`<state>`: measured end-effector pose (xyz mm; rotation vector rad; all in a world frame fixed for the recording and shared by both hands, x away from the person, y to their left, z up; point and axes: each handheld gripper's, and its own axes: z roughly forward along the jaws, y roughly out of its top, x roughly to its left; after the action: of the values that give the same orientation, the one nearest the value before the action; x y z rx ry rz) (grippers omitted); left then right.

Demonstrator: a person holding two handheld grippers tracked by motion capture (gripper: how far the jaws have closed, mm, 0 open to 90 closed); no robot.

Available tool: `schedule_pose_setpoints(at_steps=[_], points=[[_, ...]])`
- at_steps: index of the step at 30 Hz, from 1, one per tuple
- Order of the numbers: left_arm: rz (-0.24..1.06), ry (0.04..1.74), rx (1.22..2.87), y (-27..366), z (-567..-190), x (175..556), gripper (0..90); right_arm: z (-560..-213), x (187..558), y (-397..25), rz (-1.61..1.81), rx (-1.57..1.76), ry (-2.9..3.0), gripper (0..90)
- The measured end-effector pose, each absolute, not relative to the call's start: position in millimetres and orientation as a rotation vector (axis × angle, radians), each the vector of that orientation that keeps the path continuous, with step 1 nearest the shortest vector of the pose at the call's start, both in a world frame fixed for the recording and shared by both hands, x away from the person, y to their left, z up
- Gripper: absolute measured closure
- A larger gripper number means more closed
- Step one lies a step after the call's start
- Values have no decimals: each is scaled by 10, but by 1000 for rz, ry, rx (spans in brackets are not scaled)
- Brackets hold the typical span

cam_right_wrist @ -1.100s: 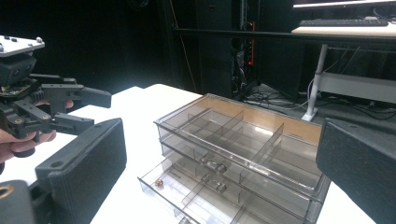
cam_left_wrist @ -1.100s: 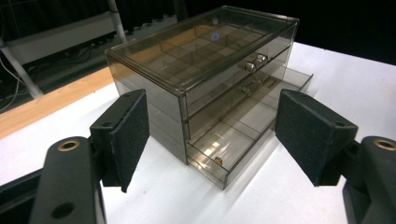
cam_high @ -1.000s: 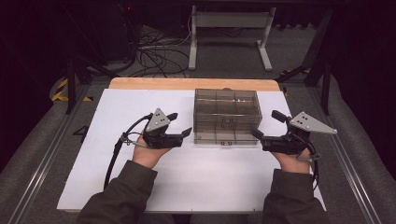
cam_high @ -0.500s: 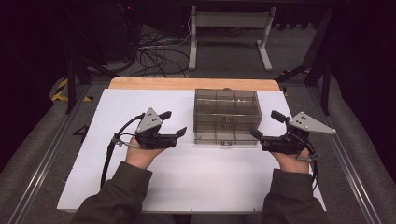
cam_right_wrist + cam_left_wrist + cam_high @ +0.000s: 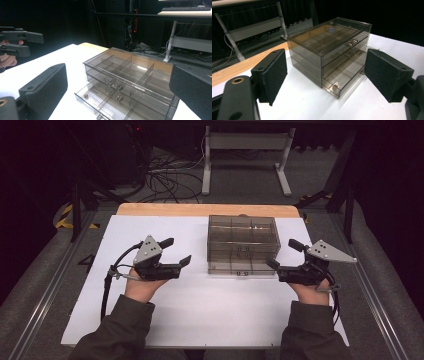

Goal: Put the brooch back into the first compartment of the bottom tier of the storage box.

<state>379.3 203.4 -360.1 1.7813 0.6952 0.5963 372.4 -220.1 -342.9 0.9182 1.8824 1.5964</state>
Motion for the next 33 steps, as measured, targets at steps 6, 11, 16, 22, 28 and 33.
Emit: schedule_pose_setpoints(at_steps=[6,11,16,22,28,33], points=[[597,700,1765,2113,-3590,3753,183,-3437,3730,-2186,1593,918,1889,24],[601,705,1743,2195,-3584,3724,176,-3442,3733,-2179,1592,918,1892,24],[609,707,1734,2263,-3556,3691,167,-3457,3745,-2178,1591,921,1894,24],[618,713,1724,2345,-3538,3658,158,-3475,3756,-2171,1586,924,1898,24],[622,719,1709,2438,-3518,3621,152,-3485,3762,-2170,1585,922,1898,24],[635,729,1697,2519,-3506,3589,149,-3488,3762,-2163,1584,921,1900,24]])
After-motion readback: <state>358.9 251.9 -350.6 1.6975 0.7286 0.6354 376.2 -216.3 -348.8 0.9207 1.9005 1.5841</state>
